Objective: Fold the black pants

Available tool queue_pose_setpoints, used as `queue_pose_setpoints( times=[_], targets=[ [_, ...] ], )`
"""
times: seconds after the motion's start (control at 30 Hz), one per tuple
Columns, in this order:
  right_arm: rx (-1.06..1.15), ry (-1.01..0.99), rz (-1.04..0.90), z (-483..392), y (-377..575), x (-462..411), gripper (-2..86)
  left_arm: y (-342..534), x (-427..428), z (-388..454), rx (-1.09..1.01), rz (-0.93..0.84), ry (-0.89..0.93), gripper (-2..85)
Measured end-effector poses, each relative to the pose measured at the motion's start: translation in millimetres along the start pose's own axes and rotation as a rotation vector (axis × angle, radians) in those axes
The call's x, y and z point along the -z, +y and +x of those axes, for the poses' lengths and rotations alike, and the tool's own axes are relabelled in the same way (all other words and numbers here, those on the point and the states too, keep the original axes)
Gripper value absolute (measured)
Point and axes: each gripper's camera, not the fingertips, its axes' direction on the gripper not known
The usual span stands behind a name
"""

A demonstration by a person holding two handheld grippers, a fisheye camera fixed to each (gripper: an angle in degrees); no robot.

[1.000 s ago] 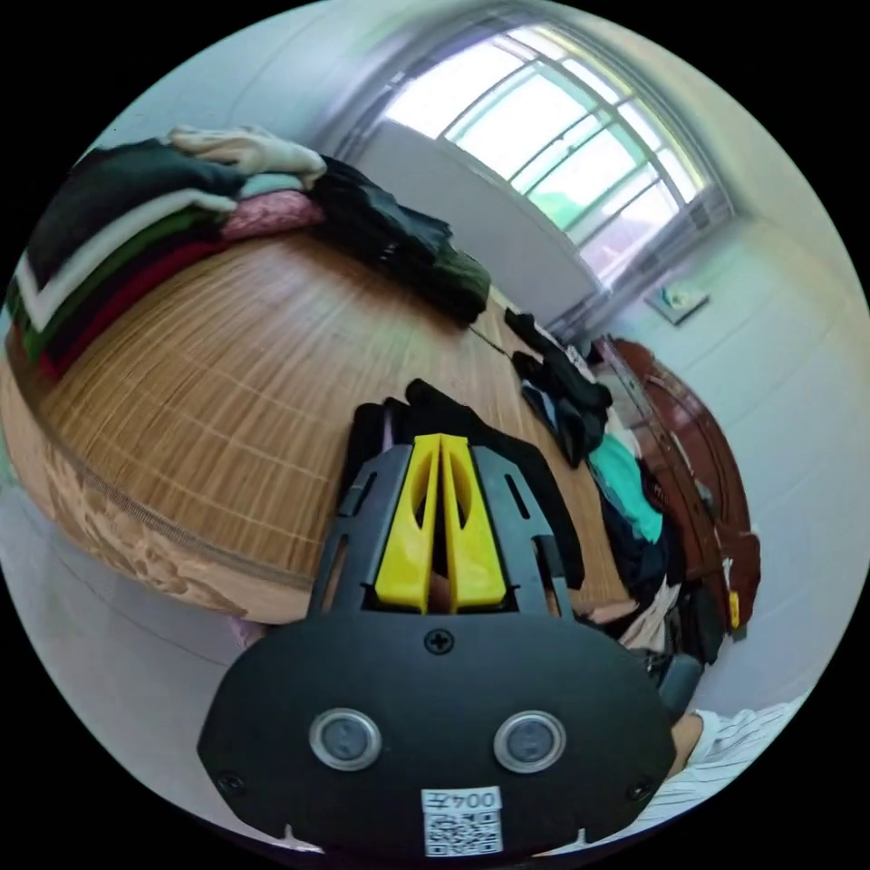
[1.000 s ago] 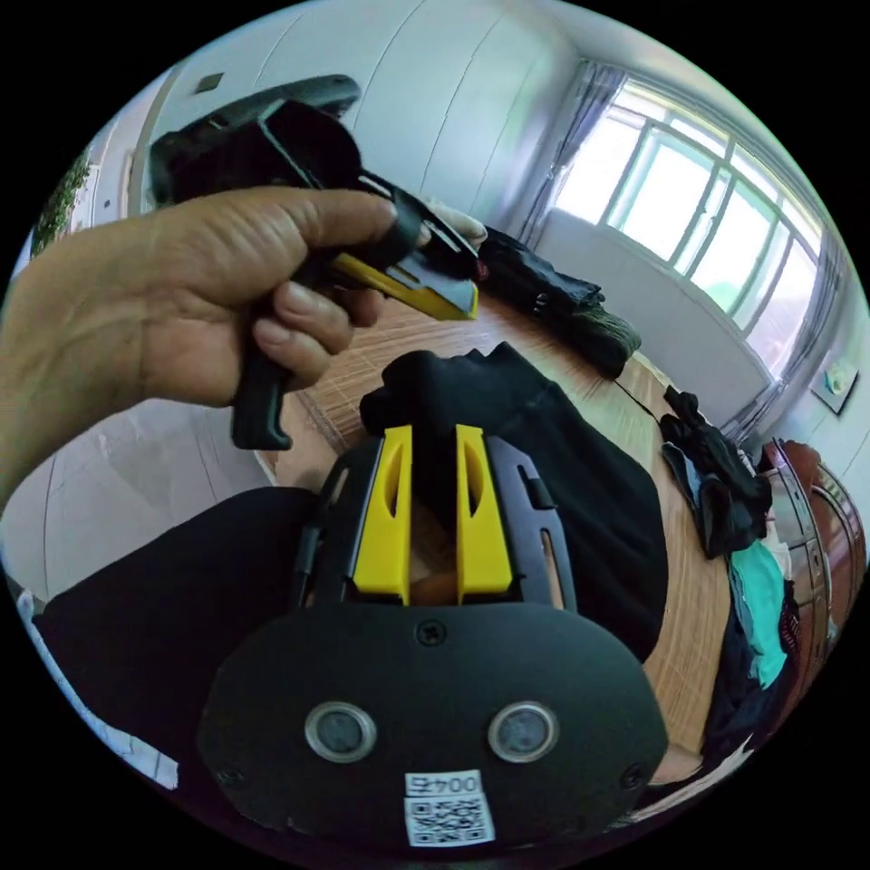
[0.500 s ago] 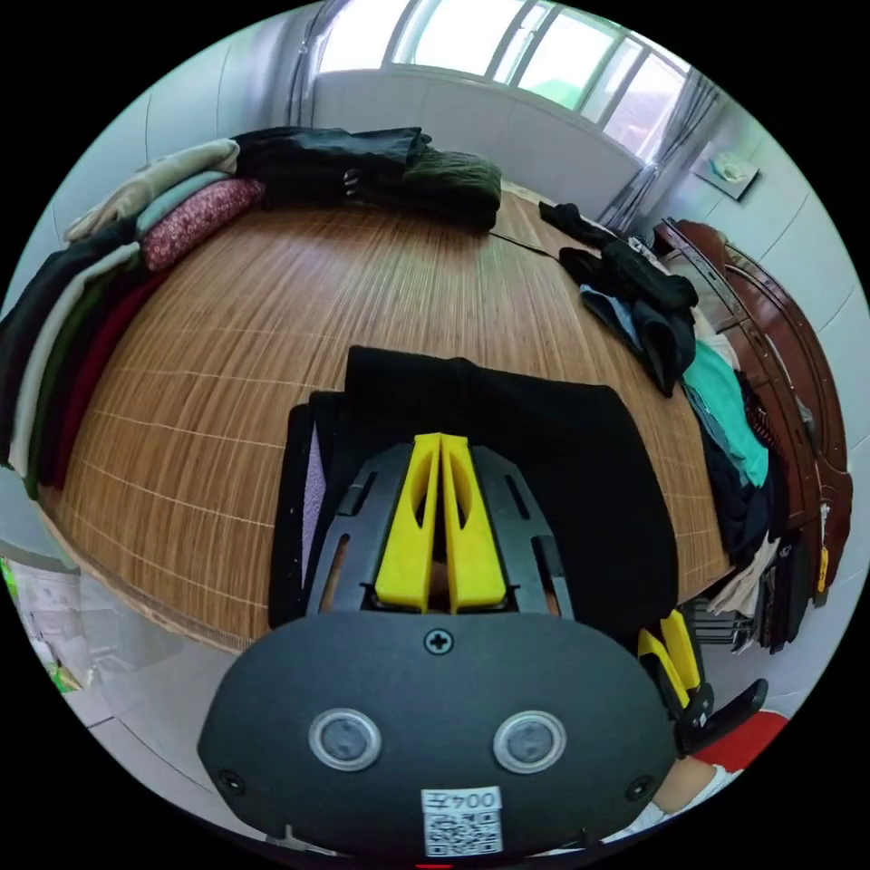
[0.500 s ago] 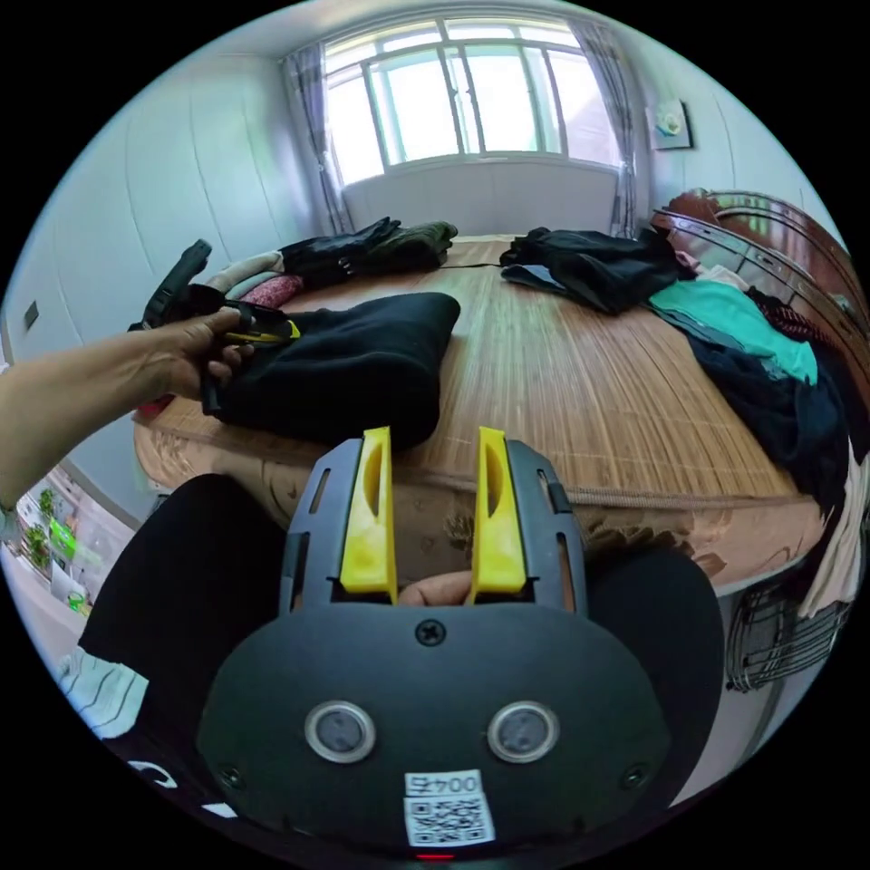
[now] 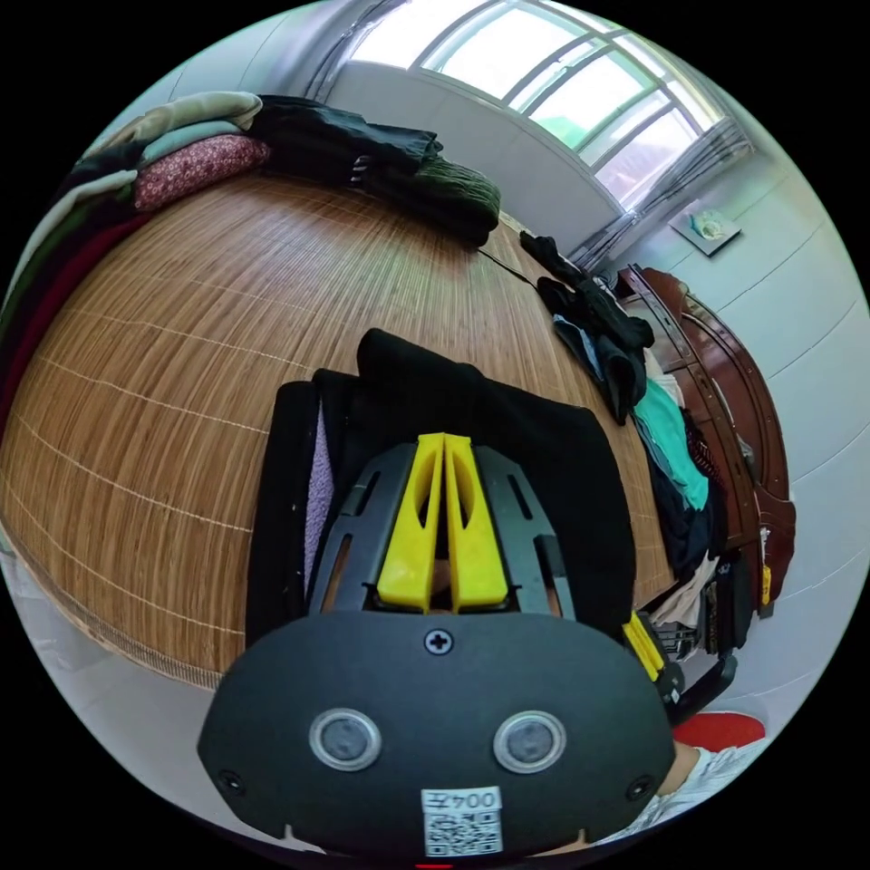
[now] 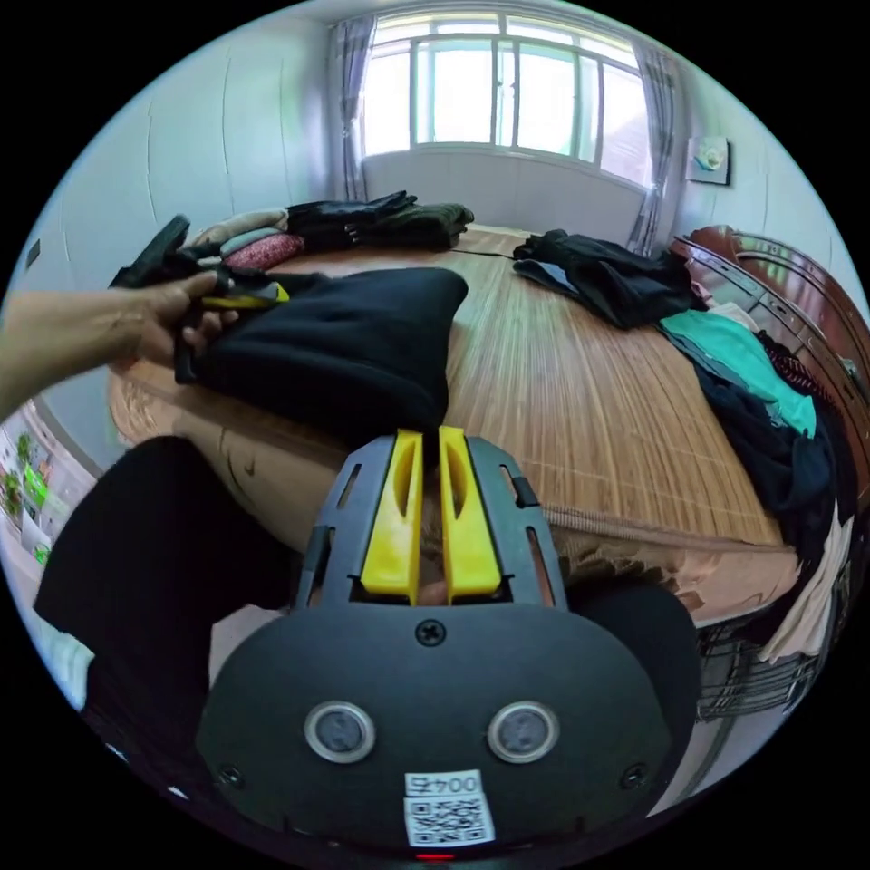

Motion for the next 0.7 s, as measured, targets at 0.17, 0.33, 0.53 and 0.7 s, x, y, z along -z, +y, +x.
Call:
queue_pose_setpoints(
  times=[0.17,0.33,0.53,0.7],
  targets=[
    [0.100,-0.048,-0.013,32,5,-6,4.9,-1,0,-15,-0.004,0.000,0.023,0.5],
    [-0.057,-0.194,0.031,94,6,27,4.3,1,2,-25,-0.016,0.023,0.025,0.4],
    [-0.324,-0.447,0.076,180,4,23,10.6,1,35,-32,-0.006,0.061,0.116,0.2],
    [-0.528,-0.646,0.094,231,-6,-7,13.0,43,87,-32,0.099,0.144,0.155,0.1]
  ],
)
